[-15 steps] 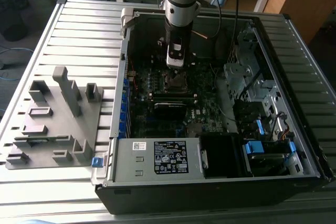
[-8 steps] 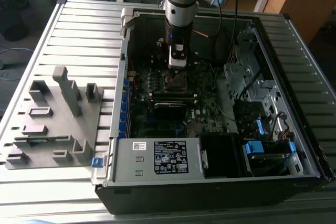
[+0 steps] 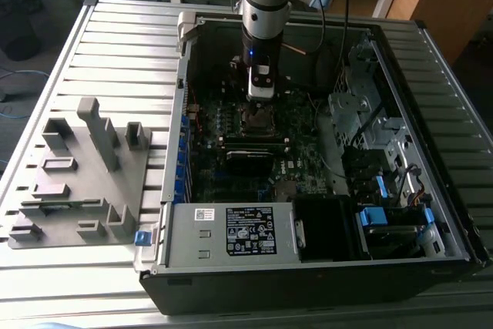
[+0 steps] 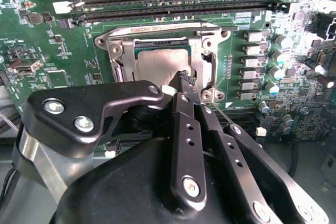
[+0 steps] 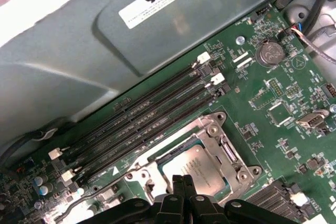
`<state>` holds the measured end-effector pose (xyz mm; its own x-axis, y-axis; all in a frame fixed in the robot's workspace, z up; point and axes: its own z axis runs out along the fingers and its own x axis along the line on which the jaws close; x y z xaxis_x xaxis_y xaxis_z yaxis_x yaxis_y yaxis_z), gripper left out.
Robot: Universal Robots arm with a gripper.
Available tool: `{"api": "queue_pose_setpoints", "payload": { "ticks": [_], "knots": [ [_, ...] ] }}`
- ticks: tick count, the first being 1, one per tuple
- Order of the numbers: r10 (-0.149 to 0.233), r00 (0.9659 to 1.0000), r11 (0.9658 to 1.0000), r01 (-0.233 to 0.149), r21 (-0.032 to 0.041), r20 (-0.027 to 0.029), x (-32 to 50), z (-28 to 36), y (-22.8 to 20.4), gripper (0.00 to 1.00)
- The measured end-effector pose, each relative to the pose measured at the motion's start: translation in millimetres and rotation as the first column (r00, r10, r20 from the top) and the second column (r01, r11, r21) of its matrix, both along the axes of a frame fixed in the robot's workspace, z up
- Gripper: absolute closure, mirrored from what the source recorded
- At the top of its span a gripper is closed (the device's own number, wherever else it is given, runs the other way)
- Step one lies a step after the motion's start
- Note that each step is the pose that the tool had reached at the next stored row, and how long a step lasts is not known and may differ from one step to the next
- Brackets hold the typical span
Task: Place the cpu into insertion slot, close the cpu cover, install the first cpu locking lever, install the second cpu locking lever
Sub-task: 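Close the cpu cover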
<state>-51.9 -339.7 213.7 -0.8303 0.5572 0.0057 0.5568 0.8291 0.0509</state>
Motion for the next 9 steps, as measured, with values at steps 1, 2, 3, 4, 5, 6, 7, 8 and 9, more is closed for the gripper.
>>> {"api": "queue_pose_setpoints", "payload": {
  "ticks": [1, 2, 3, 4, 5, 6, 7, 8, 9],
  "knots": [
    [0.006, 1.0000, 1.0000, -0.006, 0.0000, 0.0000, 0.0, 0.0, 0.0, 0.89],
    [0.012, 0.9999, 0.9999, -0.012, 0.0000, 0.0000, 0.0, 0.0, 0.0, 0.89],
    [0.016, 0.9999, 0.9999, -0.016, 0.0000, 0.0000, 0.0, 0.0, 0.0, 0.89],
    [0.017, 0.9999, 0.9999, -0.017, 0.0000, 0.0000, 0.0, 0.0, 0.0, 0.89],
    [0.017, 0.9999, 0.9999, -0.017, 0.0000, 0.0000, 0.0, 0.0, 0.0, 0.89],
    [0.017, 0.9999, 0.9999, -0.017, 0.0000, 0.0000, 0.0, 0.0, 0.0, 0.89],
    [0.017, 0.9999, 0.9999, -0.017, 0.0000, 0.0000, 0.0, 0.0, 0.0, 0.89],
    [0.017, 0.9999, 0.9999, -0.017, 0.0000, 0.0000, 0.0, 0.0, 0.0, 0.89],
    [0.017, 0.9999, 0.9999, -0.017, 0.0000, 0.0000, 0.0, 0.0, 0.0, 0.89]
  ]
}}
